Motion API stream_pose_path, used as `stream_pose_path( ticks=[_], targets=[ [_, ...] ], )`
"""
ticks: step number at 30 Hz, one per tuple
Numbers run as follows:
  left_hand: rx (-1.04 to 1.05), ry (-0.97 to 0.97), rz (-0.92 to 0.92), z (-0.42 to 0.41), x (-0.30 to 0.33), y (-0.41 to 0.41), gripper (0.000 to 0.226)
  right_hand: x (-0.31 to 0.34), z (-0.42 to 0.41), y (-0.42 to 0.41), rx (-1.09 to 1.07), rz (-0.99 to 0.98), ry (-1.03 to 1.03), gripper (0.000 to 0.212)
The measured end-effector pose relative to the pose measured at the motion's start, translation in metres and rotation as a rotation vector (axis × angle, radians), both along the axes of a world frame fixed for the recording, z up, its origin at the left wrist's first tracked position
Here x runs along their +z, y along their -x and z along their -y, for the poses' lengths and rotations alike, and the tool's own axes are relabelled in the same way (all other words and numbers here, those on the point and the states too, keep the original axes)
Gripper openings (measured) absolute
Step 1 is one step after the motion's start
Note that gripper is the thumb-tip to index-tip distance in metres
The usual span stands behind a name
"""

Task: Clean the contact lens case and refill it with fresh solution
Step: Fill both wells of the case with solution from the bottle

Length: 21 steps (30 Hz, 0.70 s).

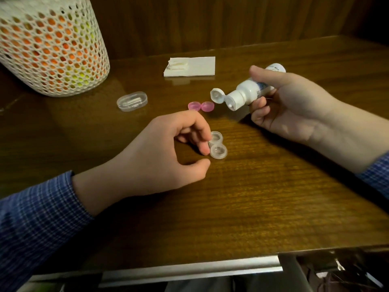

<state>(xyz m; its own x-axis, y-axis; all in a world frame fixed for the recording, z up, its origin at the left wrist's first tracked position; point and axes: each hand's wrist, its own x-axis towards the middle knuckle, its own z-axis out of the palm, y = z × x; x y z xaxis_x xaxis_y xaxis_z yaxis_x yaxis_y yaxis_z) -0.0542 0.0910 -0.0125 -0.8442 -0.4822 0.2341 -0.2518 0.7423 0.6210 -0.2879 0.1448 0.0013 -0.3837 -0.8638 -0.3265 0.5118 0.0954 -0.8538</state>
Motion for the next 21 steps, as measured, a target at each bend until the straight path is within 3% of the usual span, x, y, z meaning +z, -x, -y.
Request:
stream_pose_path(
  ticks=[6,9,14,21],
  targets=[
    [0.094,0.105,-0.026,-0.005,-0.003,0.006,0.028,-0.001,0.001,0.002,0.005,-0.007,-0.007,0.032],
    [0.146,0.16,-0.039,-0.002,-0.004,0.012,0.039,-0.001,0.002,0.006,0.007,0.001,-0.004,0.034],
    [0.178,0.107,-0.031,0.0,-0.005,0.024,0.057,-0.002,0.003,0.01,0.003,0.044,0.005,0.031],
    [0.199,0.021,-0.013,-0.001,-0.007,0.033,0.053,0.0,0.002,0.009,0.0,0.048,0.004,0.032]
  ],
)
